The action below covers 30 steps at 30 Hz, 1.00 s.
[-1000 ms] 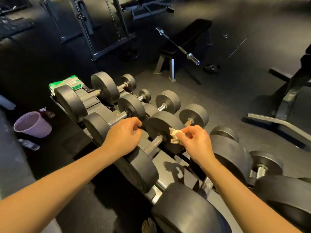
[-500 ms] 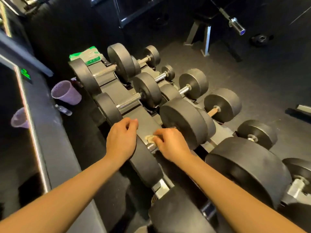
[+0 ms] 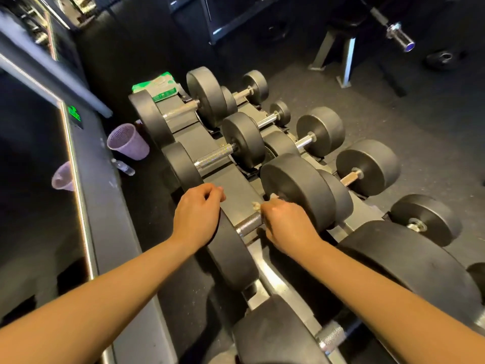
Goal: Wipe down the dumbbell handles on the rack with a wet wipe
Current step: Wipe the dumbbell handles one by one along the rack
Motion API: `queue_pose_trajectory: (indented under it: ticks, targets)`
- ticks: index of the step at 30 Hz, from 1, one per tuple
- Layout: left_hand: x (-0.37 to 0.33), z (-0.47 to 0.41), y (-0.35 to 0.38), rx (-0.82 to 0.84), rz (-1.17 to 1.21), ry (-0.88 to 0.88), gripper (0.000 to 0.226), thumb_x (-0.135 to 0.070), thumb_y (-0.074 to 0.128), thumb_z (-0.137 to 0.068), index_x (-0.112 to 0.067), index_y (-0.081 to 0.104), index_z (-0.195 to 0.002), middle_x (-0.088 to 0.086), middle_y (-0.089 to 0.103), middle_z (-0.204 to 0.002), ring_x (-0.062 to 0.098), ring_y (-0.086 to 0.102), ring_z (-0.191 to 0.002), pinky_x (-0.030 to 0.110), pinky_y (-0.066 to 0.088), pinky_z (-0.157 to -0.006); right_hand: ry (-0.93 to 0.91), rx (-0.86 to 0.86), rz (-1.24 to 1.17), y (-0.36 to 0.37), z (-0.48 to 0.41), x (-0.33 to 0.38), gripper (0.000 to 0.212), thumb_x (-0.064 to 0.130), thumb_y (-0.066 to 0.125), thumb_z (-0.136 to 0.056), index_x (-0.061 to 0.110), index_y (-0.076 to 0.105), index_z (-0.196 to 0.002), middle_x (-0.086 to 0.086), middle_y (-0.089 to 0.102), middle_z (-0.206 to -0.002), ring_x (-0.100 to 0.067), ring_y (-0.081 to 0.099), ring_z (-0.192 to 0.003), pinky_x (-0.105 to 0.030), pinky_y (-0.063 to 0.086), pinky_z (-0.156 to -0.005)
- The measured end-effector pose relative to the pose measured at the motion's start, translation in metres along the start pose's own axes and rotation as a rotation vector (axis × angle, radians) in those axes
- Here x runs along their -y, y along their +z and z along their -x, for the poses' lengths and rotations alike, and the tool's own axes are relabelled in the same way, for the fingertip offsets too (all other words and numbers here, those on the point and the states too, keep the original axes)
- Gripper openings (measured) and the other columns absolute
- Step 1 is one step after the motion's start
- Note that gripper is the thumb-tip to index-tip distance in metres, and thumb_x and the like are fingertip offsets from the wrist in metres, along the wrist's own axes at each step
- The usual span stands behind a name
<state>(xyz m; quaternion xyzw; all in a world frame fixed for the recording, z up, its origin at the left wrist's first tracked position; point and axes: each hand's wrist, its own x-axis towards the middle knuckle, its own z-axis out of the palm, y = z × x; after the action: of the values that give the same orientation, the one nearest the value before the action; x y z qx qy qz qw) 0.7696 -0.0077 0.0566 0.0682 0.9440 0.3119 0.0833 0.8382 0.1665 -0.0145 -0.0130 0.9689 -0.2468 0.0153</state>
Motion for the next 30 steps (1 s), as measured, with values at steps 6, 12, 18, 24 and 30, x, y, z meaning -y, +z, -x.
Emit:
queue_pose_trajectory:
  ticks: [6,12,18,24,30]
  targets:
    - [0.0,0.001,-0.001,-0.012,0.017,-0.01,0.031,-0.029,0.048,-0.104,-0.022,0.072,-0.086,-0.012,0.068,-0.088,0.004,0.061,-0.087,0.024,0.042,-0.071,-0.163,0.222,-0.255,0.002,-0.007,0.037,0.018,0.019,0.053,-0.1,0.014,0.067,-0.089,-0.011,0.069,-0.092,-0.029,0.062,-0.084,-0.037,0.043,-0.071]
    - [-0.004,0.002,-0.003,-0.007,0.024,-0.003,0.029,-0.022,0.049,-0.101,-0.018,0.072,-0.085,-0.005,0.07,-0.086,0.009,0.062,-0.084,0.025,0.045,-0.071,0.028,0.462,0.275,-0.02,-0.065,0.047,0.04,0.028,0.07,-0.092,0.011,0.058,-0.126,-0.012,0.065,-0.118,-0.031,0.064,-0.107,-0.038,0.045,-0.075]
    - [-0.003,0.0,-0.002,-0.008,0.013,-0.006,0.03,-0.021,0.05,-0.099,-0.009,0.071,-0.082,0.004,0.07,-0.084,0.019,0.063,-0.083,0.039,0.05,-0.075,-0.187,0.659,-0.105,-0.032,-0.062,0.053,0.01,0.015,0.059,-0.096,0.014,0.055,-0.087,-0.005,0.059,-0.084,-0.024,0.057,-0.08,-0.036,0.046,-0.071]
    - [-0.004,0.001,-0.003,0.005,0.001,-0.024,0.032,-0.023,0.047,-0.101,-0.016,0.073,-0.084,-0.005,0.071,-0.089,0.012,0.064,-0.09,0.036,0.052,-0.083,-0.183,0.142,0.267,0.003,-0.012,0.006,0.019,0.024,0.051,-0.1,0.018,0.06,-0.116,-0.005,0.066,-0.112,-0.026,0.068,-0.096,-0.041,0.056,-0.081]
    - [-0.006,0.001,-0.003,0.0,0.002,-0.025,0.032,-0.023,0.048,-0.1,-0.009,0.072,-0.086,0.01,0.072,-0.09,0.024,0.066,-0.091,0.041,0.054,-0.084,0.037,-0.13,0.022,0.031,0.009,0.015,0.018,0.019,0.05,-0.102,0.014,0.057,-0.118,-0.008,0.063,-0.113,-0.029,0.066,-0.093,-0.036,0.049,-0.072]
